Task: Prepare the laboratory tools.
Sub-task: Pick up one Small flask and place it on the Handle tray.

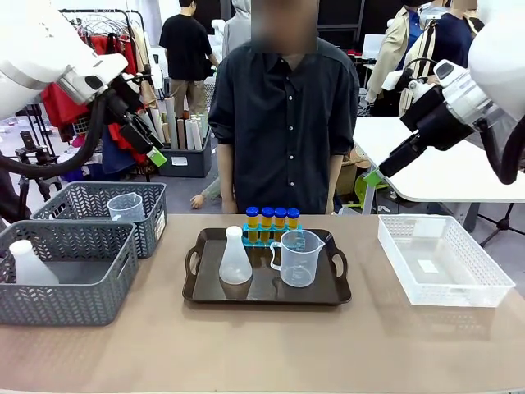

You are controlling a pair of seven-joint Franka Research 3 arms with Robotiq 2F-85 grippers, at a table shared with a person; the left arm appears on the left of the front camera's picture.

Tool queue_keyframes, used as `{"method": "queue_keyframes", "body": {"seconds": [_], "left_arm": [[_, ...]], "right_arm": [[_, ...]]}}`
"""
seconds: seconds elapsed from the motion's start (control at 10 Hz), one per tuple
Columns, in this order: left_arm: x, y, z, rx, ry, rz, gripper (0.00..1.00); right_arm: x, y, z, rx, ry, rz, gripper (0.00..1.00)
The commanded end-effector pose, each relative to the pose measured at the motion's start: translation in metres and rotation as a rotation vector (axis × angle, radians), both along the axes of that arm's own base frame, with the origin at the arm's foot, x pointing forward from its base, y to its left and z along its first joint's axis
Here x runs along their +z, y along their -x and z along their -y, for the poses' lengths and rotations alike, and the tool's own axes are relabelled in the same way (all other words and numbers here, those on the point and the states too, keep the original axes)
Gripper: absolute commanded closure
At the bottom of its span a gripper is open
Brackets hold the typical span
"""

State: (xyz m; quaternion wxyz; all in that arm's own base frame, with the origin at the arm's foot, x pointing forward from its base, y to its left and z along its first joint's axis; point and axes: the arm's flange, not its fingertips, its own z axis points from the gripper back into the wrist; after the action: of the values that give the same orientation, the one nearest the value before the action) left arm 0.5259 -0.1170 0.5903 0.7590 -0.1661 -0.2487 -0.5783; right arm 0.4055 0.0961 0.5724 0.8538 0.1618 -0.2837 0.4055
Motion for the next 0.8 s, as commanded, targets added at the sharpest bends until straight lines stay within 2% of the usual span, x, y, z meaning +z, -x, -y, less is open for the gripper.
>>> {"method": "queue_keyframes", "body": {"seconds": [0.0, 0.7], "left_arm": [[0.0019, -0.0003, -0.0012, 0.004, -0.003, 0.0, 0.0], [0.0019, -0.0003, -0.0012, 0.004, -0.003, 0.0, 0.0]], "right_arm": [[0.0012, -0.0008, 0.0001, 0.008, -0.024, -0.001, 0.0], [0.0012, -0.0008, 0.0001, 0.008, -0.024, -0.001, 0.0]]}}
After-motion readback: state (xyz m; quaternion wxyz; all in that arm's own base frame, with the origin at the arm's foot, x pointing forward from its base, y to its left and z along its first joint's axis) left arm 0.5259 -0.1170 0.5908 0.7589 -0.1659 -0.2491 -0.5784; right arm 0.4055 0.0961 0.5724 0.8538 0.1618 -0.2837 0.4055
